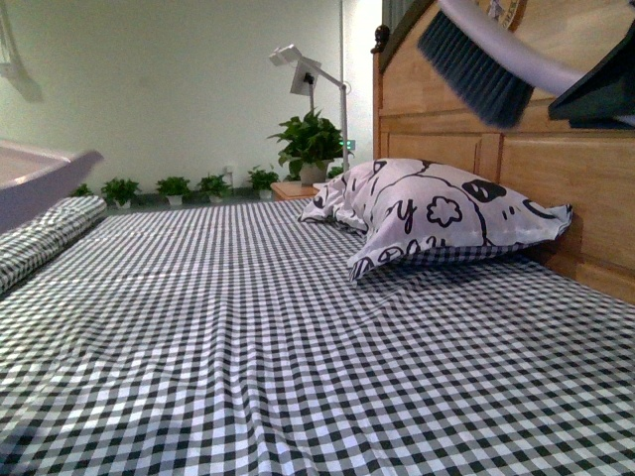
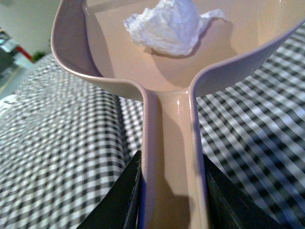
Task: Clean up trash
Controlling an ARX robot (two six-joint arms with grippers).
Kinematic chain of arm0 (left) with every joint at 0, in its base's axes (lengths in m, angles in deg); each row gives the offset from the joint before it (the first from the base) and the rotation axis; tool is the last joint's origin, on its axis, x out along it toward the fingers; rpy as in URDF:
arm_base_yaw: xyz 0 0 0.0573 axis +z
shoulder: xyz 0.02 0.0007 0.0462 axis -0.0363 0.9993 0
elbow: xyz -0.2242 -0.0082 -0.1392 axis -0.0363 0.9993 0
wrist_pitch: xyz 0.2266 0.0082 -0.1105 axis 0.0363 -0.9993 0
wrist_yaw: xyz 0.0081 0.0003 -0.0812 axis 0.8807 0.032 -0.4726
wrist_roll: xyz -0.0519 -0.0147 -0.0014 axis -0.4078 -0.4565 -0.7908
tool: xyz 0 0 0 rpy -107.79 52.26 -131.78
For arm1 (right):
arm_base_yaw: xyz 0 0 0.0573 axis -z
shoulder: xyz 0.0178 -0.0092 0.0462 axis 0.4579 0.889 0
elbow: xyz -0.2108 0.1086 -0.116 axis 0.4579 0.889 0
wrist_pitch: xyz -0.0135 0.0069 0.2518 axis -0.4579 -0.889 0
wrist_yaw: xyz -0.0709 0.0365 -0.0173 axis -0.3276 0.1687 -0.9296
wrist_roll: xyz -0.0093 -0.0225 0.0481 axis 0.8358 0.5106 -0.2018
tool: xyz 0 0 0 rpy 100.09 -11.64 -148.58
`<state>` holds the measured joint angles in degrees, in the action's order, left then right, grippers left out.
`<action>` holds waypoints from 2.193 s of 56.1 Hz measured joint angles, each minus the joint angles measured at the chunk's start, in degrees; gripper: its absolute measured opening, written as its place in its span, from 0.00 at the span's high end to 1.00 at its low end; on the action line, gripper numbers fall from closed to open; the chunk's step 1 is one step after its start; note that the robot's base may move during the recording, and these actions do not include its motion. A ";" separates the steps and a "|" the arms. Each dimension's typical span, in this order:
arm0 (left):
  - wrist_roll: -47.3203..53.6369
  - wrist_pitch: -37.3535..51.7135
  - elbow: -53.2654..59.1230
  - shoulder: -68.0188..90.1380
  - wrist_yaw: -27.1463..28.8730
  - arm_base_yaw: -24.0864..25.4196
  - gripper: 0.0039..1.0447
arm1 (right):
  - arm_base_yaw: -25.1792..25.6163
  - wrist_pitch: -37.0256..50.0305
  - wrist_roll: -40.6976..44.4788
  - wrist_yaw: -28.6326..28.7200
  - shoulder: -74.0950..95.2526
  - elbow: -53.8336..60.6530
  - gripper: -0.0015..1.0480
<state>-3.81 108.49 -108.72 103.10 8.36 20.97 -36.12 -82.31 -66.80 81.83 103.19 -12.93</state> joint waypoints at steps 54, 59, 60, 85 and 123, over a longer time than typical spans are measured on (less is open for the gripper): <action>-17.86 -26.18 10.21 -52.15 12.72 -17.40 0.73 | 3.37 1.64 -13.25 -5.25 -36.39 11.87 0.80; -18.45 -25.83 10.51 -52.46 14.80 -18.95 0.73 | 3.34 1.42 -13.22 -5.86 -37.68 11.87 0.80; -18.62 -25.73 10.64 -52.46 15.19 -19.37 0.73 | 3.26 1.27 -13.20 -5.97 -37.94 11.87 0.80; -20.09 -25.38 11.87 -53.02 19.56 -25.09 0.73 | 3.10 0.37 -11.61 -7.30 -40.52 11.96 0.80; -20.15 -25.38 11.87 -53.02 19.54 -25.11 0.73 | 3.13 0.35 -11.52 -7.48 -40.52 11.96 0.80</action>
<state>-23.96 83.12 -96.85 50.08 27.91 -4.15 -32.99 -81.96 -78.32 74.35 62.67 -0.97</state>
